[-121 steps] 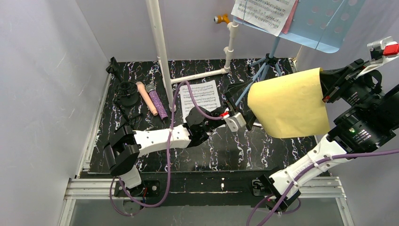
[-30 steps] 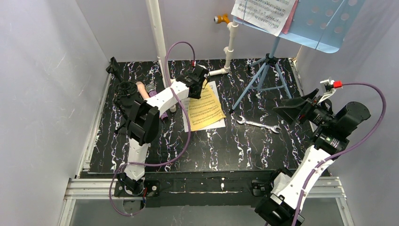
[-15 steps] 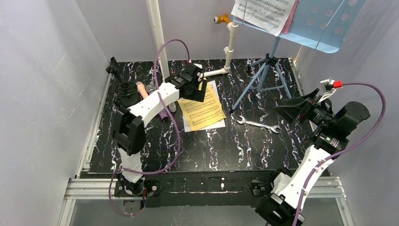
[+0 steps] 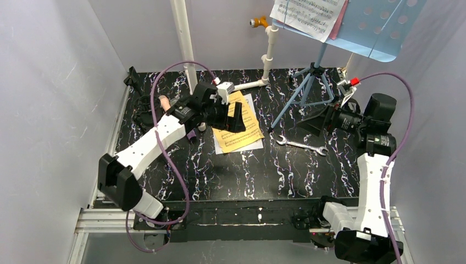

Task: Pack up the instrument practice props
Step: Pick up the sheet music from the music stand.

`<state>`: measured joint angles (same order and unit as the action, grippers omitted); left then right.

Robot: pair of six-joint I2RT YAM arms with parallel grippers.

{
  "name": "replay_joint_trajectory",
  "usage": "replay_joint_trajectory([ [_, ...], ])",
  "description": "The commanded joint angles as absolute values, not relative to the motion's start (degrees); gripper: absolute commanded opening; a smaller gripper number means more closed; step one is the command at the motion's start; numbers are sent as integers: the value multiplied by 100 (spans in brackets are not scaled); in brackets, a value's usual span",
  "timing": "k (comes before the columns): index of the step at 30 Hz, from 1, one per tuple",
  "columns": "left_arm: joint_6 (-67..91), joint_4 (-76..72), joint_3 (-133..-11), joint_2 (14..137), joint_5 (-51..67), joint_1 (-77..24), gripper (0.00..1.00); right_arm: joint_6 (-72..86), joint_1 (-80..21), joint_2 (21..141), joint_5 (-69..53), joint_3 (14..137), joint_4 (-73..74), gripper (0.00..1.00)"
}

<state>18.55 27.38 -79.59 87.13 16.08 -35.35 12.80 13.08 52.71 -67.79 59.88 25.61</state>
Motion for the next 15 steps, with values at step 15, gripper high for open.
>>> replay_joint_trajectory([
  [15,3646,320,-5134,6135,2787,-3490,98,900,1060,6647,-5406,9948,2764,98],
])
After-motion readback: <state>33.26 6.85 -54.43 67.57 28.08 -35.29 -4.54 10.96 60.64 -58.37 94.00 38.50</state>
